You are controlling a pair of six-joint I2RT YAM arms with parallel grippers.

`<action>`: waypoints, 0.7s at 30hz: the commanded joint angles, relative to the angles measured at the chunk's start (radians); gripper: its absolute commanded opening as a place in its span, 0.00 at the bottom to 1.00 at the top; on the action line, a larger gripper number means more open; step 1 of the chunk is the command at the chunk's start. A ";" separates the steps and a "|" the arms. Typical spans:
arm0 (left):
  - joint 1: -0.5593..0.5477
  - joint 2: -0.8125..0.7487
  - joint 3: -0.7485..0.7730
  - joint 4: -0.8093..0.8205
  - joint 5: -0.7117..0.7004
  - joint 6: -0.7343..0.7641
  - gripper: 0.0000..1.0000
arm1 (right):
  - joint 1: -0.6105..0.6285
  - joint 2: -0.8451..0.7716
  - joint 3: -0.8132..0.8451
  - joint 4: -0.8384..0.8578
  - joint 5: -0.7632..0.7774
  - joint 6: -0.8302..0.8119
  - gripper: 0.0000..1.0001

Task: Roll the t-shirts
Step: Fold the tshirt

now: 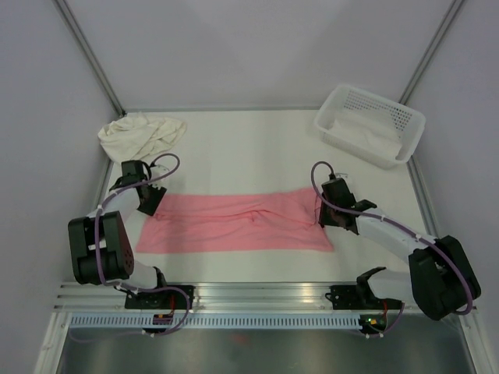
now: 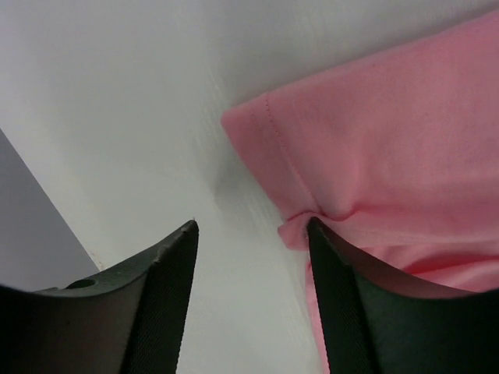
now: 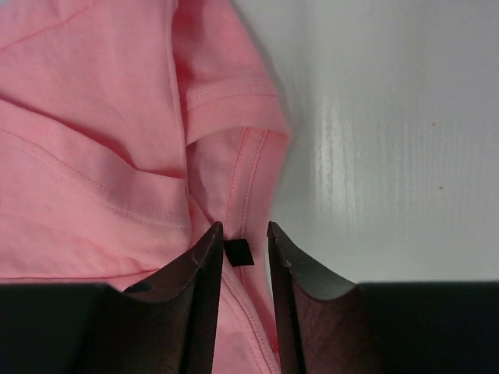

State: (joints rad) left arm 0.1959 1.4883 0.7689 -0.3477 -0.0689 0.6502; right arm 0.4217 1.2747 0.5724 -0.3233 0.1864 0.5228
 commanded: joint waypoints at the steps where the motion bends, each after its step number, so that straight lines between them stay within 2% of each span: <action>1: 0.000 -0.089 -0.005 -0.016 0.035 0.028 0.66 | 0.003 -0.081 0.084 -0.040 0.080 -0.036 0.36; 5: 0.000 -0.132 0.035 -0.068 0.049 0.026 0.66 | 0.008 -0.091 0.179 -0.024 0.067 -0.086 0.36; 7: -0.001 -0.140 0.059 -0.100 0.064 0.016 0.66 | 0.041 -0.022 0.254 0.004 0.050 -0.110 0.38; 12: -0.003 -0.138 0.063 -0.116 0.104 -0.037 0.66 | 0.129 0.239 0.414 0.073 -0.049 -0.196 0.50; 17: -0.001 -0.082 0.046 -0.094 0.037 -0.092 0.65 | 0.166 0.466 0.575 0.105 -0.137 -0.219 0.52; 21: -0.001 -0.042 0.032 -0.060 0.001 -0.107 0.65 | 0.172 0.560 0.630 0.113 -0.162 -0.225 0.52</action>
State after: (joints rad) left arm 0.1944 1.4189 0.8055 -0.4397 -0.0391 0.5934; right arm 0.5903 1.7943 1.1473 -0.2382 0.0711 0.3241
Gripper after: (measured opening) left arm 0.651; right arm 0.524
